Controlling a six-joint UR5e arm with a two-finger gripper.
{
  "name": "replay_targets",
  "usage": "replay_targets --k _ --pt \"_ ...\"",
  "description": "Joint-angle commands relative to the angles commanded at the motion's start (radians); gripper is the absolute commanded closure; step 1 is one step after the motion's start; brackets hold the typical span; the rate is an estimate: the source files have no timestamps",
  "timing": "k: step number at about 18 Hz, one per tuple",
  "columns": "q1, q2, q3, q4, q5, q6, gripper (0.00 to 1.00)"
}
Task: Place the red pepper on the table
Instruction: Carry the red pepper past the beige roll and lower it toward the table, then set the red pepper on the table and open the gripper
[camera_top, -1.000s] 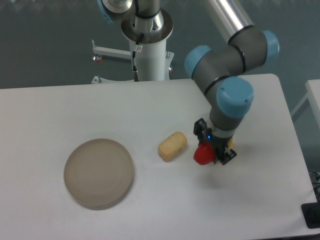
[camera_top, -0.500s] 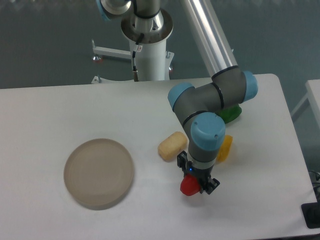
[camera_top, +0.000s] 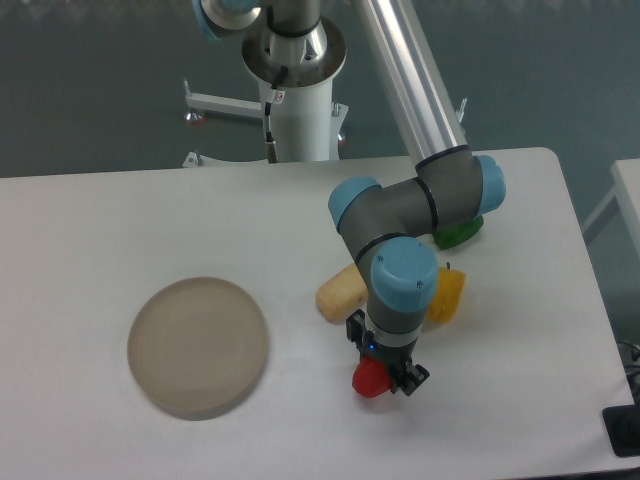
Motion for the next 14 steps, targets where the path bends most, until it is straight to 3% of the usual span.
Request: replay_targets --k 1,4,8,14 --pt "0.000 0.000 0.000 0.002 0.000 0.000 0.15" --pt "0.000 0.000 -0.006 0.000 -0.002 0.000 0.00" --pt "0.000 0.003 -0.003 -0.008 -0.006 -0.004 0.00" --pt "0.014 0.058 -0.003 -0.021 -0.009 -0.018 0.00"
